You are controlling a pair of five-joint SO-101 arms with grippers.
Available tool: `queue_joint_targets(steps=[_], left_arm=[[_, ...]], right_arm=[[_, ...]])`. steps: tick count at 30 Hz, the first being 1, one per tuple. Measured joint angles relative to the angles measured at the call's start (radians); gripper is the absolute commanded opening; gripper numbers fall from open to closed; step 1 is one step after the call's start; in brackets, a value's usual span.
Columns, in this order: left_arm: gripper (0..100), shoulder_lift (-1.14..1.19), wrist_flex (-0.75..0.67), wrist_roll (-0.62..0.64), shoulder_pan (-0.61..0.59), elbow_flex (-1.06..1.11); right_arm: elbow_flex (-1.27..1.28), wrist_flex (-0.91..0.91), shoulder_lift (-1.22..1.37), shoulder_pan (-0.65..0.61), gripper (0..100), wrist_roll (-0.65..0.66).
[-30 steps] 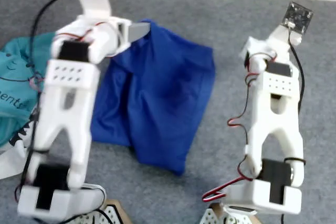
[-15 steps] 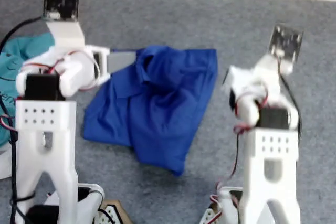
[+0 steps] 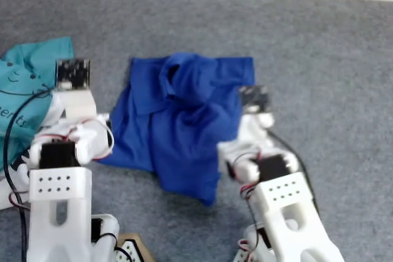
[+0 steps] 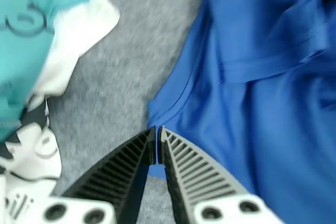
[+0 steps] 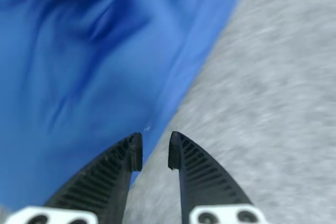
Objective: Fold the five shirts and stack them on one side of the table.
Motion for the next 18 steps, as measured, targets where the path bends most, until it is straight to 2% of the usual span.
queue_joint_targets(steps=[8,18], left_arm=[[11,-0.006,-0.173,-0.003,-0.003,0.183],[11,-0.009,-0.382,-0.003,0.034,0.29]], right_arm=[[0.095,0.0,-0.002,-0.167,9.5,0.0],[0.158,-0.031,-0.002,-0.161,9.5,0.066]])
